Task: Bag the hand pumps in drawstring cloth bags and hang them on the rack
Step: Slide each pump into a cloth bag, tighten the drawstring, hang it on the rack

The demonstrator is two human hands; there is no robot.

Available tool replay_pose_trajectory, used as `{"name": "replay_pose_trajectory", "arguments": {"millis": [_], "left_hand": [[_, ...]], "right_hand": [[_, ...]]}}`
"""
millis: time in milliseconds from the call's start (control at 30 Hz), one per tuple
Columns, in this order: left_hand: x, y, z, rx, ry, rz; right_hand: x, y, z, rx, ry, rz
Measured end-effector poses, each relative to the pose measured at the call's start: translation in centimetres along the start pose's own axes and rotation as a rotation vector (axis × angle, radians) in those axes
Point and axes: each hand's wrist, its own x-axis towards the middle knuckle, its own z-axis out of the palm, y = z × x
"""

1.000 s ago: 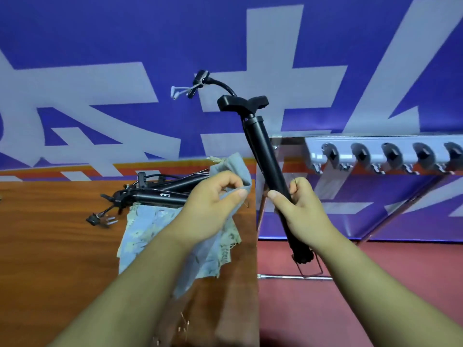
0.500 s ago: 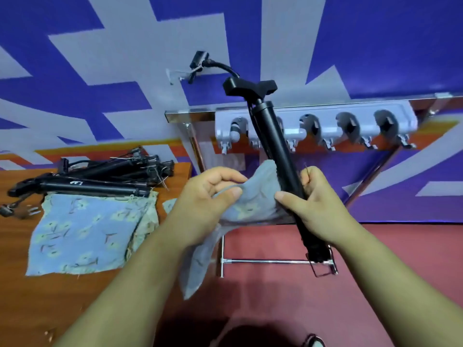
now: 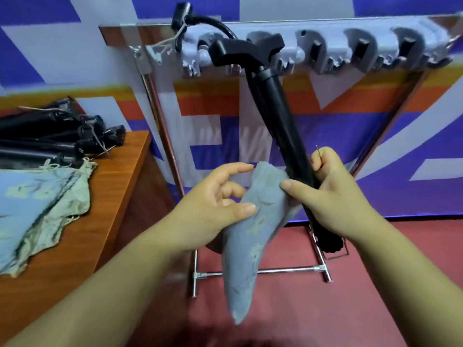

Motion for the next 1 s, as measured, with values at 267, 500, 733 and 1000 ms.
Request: {"name": "replay_pose_trajectory", "arguments": {"millis": [267,500,733,1000], "left_hand": [[-1.3,-2.4,1.5,0.186,-0.013,0.129],[-5.8,-2.0,6.5,0.017,0.155,-0.099],[-8.9,-4.3,13.3,-0.224,0.102,-0.300],[-10.5,-8.5,14.9,-0.303,0.190,-0.235]], "right_hand": [[-3.2,2.2,1.3,-0.071,-0.004,-0.116],[-9.9,1.5,-0.1,-0.046,0.002,-0.114],[-17.1,1.9,-3.3,0.034,-0.018,-0.073],[-20.3,5.2,-3.6,0.068,-0.046,0.059]]}}
